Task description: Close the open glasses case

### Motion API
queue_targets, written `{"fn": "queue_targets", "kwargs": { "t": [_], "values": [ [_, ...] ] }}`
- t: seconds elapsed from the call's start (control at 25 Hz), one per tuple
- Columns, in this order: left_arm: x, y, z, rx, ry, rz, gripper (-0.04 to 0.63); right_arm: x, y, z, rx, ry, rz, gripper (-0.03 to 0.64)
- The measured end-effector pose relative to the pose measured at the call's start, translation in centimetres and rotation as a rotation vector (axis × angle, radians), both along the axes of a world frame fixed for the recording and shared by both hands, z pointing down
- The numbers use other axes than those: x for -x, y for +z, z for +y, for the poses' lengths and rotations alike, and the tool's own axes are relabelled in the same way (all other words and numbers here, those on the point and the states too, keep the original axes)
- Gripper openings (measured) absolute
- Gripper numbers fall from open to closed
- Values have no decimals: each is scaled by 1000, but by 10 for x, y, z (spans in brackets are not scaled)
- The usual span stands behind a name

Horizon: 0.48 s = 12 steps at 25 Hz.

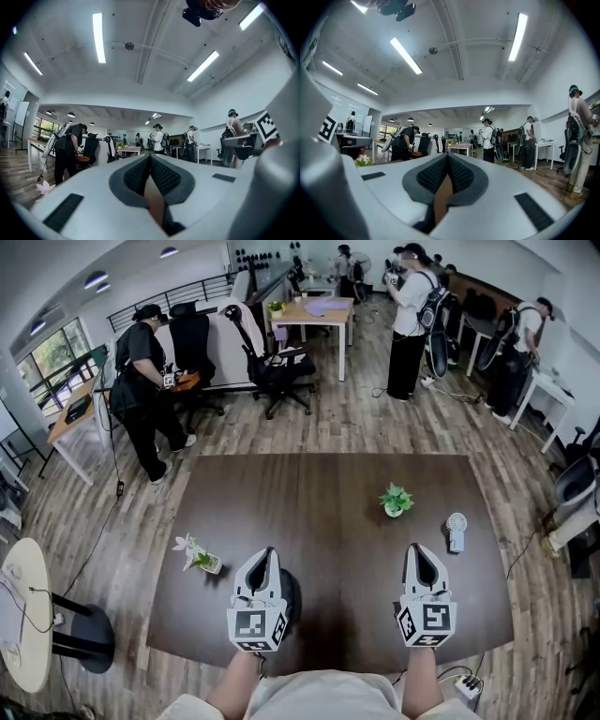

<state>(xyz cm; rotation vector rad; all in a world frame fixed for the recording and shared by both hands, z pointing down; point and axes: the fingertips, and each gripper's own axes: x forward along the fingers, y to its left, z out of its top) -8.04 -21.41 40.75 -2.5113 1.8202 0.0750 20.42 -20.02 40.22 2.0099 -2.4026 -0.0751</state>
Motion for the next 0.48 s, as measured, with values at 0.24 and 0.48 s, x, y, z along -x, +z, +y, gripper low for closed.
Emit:
{"fn": "queue_targets", "kwargs": {
  "t": [0.24,0.48],
  "values": [
    [-2,0,1,4,3,-1,3,-1,0,2,3,2,-3,2],
    [-2,2,2,12,6,2,3,0,0,3,5,0,-1,2]
  ]
}}
